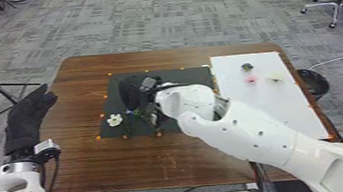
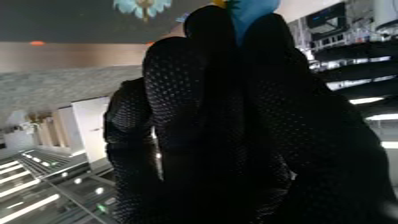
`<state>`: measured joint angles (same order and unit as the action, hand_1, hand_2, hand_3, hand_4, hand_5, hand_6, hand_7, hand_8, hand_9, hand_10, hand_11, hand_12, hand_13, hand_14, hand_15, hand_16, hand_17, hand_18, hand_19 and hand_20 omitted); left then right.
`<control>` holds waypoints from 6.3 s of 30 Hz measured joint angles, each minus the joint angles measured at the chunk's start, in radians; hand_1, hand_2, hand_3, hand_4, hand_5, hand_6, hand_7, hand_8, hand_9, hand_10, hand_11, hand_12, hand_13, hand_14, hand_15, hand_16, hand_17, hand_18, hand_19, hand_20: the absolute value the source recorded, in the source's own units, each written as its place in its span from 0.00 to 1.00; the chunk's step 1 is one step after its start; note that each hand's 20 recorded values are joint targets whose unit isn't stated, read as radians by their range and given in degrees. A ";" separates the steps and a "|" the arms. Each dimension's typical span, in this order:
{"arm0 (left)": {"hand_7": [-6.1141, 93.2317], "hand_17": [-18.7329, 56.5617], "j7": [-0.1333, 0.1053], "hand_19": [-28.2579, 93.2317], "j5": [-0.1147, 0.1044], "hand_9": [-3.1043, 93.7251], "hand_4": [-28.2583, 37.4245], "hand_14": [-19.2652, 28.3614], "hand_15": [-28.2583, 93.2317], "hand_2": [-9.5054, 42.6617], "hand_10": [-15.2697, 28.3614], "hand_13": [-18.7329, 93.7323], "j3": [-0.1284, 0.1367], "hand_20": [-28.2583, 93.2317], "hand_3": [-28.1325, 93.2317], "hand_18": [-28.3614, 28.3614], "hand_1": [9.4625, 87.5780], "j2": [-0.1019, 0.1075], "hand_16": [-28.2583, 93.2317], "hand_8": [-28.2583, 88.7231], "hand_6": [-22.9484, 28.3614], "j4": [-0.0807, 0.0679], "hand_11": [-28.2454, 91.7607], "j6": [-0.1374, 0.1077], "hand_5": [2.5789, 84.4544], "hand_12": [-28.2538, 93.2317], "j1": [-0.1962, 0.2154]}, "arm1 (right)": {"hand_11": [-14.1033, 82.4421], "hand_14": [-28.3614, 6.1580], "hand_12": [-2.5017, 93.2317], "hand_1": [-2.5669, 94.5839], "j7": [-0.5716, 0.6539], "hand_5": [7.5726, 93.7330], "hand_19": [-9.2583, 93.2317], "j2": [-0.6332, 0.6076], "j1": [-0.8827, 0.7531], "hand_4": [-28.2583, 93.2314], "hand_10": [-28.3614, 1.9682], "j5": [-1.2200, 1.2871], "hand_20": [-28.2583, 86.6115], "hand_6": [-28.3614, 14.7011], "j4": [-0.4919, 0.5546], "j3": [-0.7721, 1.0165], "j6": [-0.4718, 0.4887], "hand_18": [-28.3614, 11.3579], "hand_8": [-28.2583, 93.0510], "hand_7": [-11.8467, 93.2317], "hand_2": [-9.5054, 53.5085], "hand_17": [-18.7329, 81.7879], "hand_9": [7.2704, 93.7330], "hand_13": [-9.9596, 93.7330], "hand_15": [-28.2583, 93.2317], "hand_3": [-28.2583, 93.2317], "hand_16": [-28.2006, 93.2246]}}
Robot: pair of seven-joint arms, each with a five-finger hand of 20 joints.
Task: Arrange flowers
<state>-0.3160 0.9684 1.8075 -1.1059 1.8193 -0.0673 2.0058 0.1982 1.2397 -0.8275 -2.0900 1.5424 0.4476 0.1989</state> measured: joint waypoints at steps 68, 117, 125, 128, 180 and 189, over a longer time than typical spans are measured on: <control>0.18 0.28 -0.001 0.30 0.001 0.49 0.00 0.76 0.37 0.12 0.65 0.48 -0.004 0.37 0.84 0.73 0.08 -0.005 0.26 0.18 0.47 -0.001 0.38 0.013 0.51 0.34 -0.005 | 0.20 0.29 0.24 0.25 0.020 0.37 0.62 -0.290 -0.039 0.09 0.34 0.068 0.68 0.57 0.169 0.253 -0.153 0.12 0.19 0.18 0.00 0.37 0.40 0.54 0.51 0.77 0.48; 0.18 0.28 -0.004 0.30 0.004 0.50 0.00 0.76 0.38 0.11 0.65 0.48 0.000 0.37 0.83 0.73 0.09 -0.031 0.26 0.18 0.46 0.009 0.38 0.014 0.51 0.34 0.015 | 0.33 0.52 0.25 0.57 0.064 0.70 0.75 -0.464 -0.442 0.05 0.56 -0.225 0.73 0.71 -0.070 0.528 -0.319 0.20 0.26 0.33 0.00 0.50 0.78 0.76 0.62 0.73 0.49; 0.18 0.28 -0.003 0.30 0.004 0.49 0.00 0.76 0.38 0.12 0.65 0.48 -0.001 0.37 0.83 0.73 0.09 -0.034 0.26 0.18 0.46 0.010 0.38 0.016 0.51 0.34 0.015 | 0.24 0.55 0.36 0.63 0.067 0.84 0.79 -0.475 -0.437 0.05 0.61 -0.239 0.76 0.74 -0.077 0.481 -0.389 0.18 0.27 0.32 0.00 0.53 0.93 0.80 0.66 0.71 0.53; 0.18 0.28 -0.002 0.30 0.004 0.49 0.00 0.76 0.38 0.12 0.65 0.48 -0.001 0.37 0.83 0.74 0.10 -0.034 0.26 0.18 0.46 0.011 0.38 0.016 0.51 0.34 0.015 | 0.24 0.55 0.36 0.63 0.079 0.85 0.79 -0.491 -0.431 0.05 0.60 -0.217 0.76 0.74 -0.063 0.450 -0.435 0.17 0.28 0.32 0.00 0.53 0.93 0.80 0.66 0.71 0.53; 0.17 0.27 0.053 0.30 0.018 0.49 0.00 0.77 0.38 0.13 0.65 0.48 0.012 0.37 0.83 0.74 0.09 -0.032 0.26 0.18 0.47 0.007 0.38 0.090 0.52 0.34 0.004 | 0.22 0.55 0.36 0.63 0.044 0.84 0.78 -0.089 -0.137 0.06 0.62 -0.100 0.76 0.74 0.007 0.037 -0.238 0.18 0.28 0.31 0.00 0.52 0.92 0.78 0.65 0.71 0.54; 0.17 0.27 0.053 0.30 0.019 0.49 0.00 0.77 0.38 0.13 0.65 0.48 0.010 0.37 0.82 0.74 0.09 -0.033 0.26 0.18 0.47 0.001 0.38 0.095 0.51 0.34 -0.003 | 0.22 0.55 0.36 0.63 0.042 0.84 0.78 -0.074 -0.142 0.06 0.61 -0.145 0.76 0.74 -0.031 0.037 -0.242 0.19 0.28 0.32 0.00 0.52 0.92 0.78 0.65 0.71 0.55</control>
<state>-0.2628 0.9874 1.8171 -1.1391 1.8200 0.0277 2.0029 0.2402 1.1657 -0.9700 -2.2352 1.5109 0.4846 -0.0435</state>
